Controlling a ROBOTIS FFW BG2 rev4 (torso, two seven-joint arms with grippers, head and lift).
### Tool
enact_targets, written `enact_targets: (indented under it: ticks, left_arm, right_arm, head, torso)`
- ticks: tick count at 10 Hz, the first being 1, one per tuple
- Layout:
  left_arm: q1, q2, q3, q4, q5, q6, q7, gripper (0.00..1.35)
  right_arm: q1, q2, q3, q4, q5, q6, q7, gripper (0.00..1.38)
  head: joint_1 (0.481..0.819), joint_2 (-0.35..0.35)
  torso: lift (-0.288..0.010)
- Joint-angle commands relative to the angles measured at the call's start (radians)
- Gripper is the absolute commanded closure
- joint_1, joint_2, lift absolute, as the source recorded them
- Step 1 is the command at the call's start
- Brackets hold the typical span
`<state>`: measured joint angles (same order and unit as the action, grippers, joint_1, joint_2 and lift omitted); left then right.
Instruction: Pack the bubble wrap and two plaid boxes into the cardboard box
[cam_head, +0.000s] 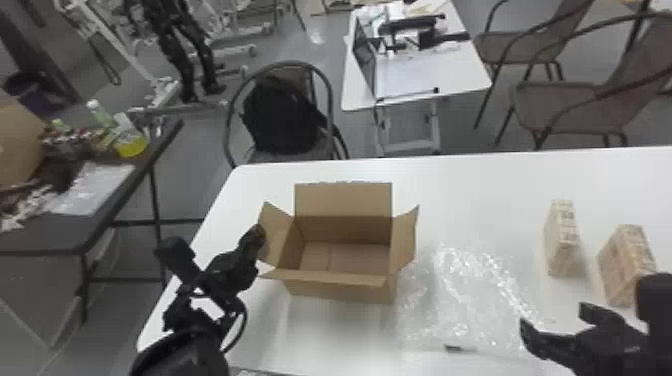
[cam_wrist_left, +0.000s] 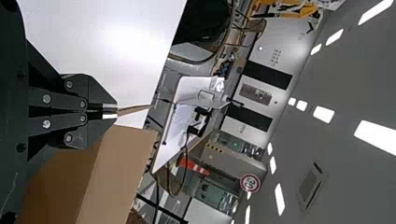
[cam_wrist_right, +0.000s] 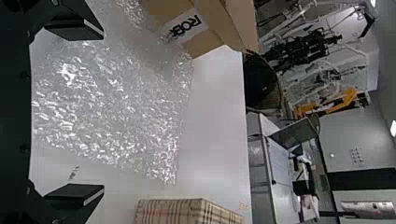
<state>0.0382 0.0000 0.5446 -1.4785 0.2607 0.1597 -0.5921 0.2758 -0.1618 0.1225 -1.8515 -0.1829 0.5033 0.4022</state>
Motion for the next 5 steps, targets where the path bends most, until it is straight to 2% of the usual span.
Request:
enact_targets:
  ticks: [1, 3, 5]
  left_arm:
    - [-0.011, 0.006, 0.011, 0.000, -0.017, 0.004, 0.000, 1.21]
    - [-0.015, 0.017, 0.031, -0.002, -0.038, 0.006, 0.000, 1.21]
    - [-0.011, 0.006, 0.049, -0.002, -0.041, 0.004, 0.000, 1.21]
  right_arm:
    - [-0.081, -0.005, 0.035, -0.012, -0.009, 0.158, 0.000, 0.14]
    - [-0.164, 0.002, 0.043, 0.012, -0.067, 0.348, 0.003, 0.14]
    - [-0.254, 0.010, 0.080, 0.124, -0.159, 0.399, 0.003, 0.18]
  head:
    - [0.695, 0.333]
    - [0.695, 0.350]
    - [0.695, 0.350]
  torso:
    - [-0.050]
    - [-0.050]
    - [-0.050]
